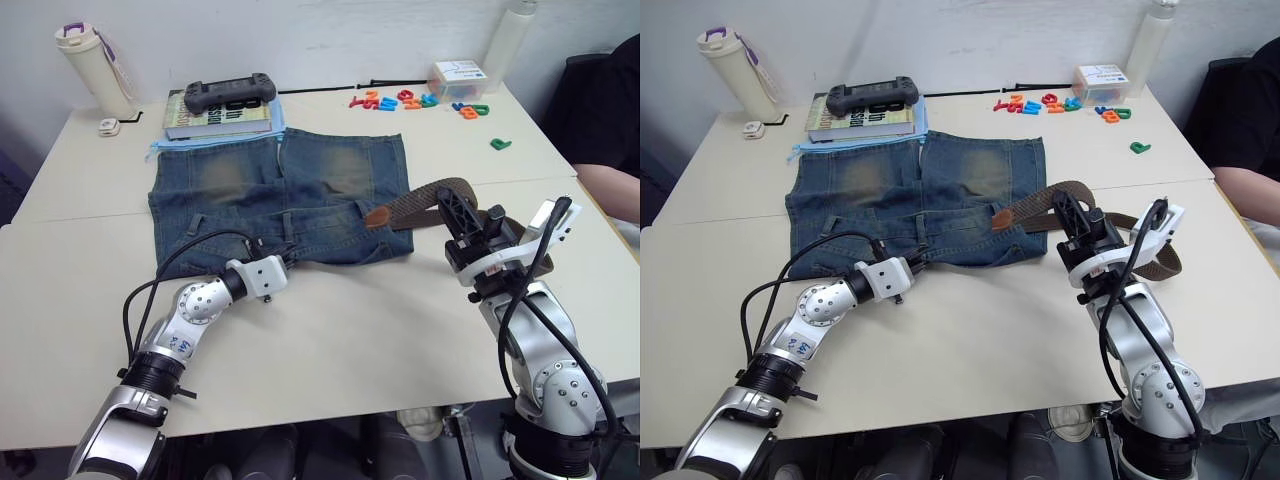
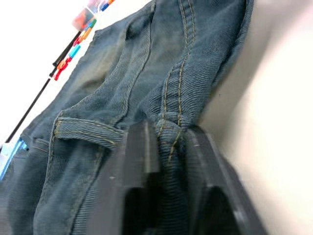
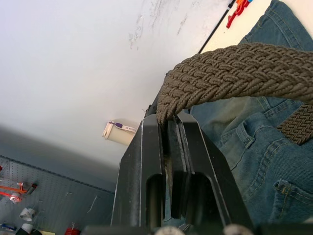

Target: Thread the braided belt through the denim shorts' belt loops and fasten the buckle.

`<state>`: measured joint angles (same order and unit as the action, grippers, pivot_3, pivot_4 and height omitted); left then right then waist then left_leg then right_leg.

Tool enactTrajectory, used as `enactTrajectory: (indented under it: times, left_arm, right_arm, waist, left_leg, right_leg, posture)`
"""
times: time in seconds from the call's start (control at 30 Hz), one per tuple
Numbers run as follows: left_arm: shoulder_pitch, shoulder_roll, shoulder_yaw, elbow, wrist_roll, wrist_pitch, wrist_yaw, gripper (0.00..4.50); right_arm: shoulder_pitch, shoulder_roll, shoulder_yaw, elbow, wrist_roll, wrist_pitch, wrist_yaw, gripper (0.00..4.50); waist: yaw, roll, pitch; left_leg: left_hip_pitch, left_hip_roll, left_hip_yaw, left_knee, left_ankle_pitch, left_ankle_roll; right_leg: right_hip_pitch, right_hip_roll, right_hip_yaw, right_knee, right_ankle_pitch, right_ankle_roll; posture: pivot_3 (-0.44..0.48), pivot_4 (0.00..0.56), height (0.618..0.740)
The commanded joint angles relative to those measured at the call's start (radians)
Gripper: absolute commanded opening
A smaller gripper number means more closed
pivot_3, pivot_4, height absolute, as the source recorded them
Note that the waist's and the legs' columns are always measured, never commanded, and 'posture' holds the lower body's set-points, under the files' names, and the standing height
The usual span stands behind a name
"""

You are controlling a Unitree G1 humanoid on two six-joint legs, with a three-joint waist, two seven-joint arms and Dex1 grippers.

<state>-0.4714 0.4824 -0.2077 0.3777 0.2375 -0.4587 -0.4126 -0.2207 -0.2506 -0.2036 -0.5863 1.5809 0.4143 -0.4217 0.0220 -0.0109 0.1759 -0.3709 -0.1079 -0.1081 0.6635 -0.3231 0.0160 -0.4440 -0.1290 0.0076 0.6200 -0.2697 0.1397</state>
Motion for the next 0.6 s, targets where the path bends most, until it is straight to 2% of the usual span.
enactTrajectory:
  times: [0.03, 0.27, 0.5, 0.6]
  left_arm:
    - [0.029, 0.003, -0.005, -0.070, -0.019, 0.013, -0.043, 0.30]
    - [0.148, 0.039, 0.034, -0.335, -0.065, 0.139, -0.119, 0.30]
    - [0.342, 0.065, 0.120, -0.706, -0.176, 0.404, -0.173, 0.30]
    - [0.389, 0.067, 0.152, -0.802, -0.231, 0.492, -0.193, 0.30]
  right_arm:
    - [-0.013, -0.006, -0.018, -0.048, 0.004, -0.022, 0.001, 0.00]
    - [-0.011, -0.009, -0.026, -0.037, -0.038, -0.027, 0.005, 0.00]
    - [0.001, -0.024, -0.040, -0.024, -0.077, -0.030, 0.007, 0.00]
    - [0.004, -0.036, -0.042, -0.016, -0.078, -0.019, 0.008, 0.00]
  waist:
    - [-0.001, 0.000, 0.000]
    - [-0.007, 0.000, 0.000]
    - [-0.020, 0.001, 0.000]
    - [-0.023, 0.001, 0.001]
  left_leg:
    - [0.000, 0.000, 0.000, 0.000, 0.000, 0.000]
    - [-0.001, 0.000, 0.000, 0.000, 0.000, 0.000]
    - [-0.001, 0.001, 0.000, -0.001, 0.000, 0.000]
    - [-0.001, 0.001, 0.000, -0.001, 0.000, 0.001]
  right_leg:
    - [0.000, 0.000, 0.000, 0.000, 0.000, 0.000]
    - [0.000, 0.000, 0.000, 0.000, 0.000, 0.000]
    - [0.000, 0.000, 0.000, 0.000, 0.000, 0.000]
    - [0.000, 0.000, 0.000, 0.000, 0.000, 0.000]
  posture:
    - [0.000, 0.150, 0.713]
    - [0.000, 0.150, 0.713]
    - [0.000, 0.150, 0.713]
    - [0.000, 0.150, 0.713]
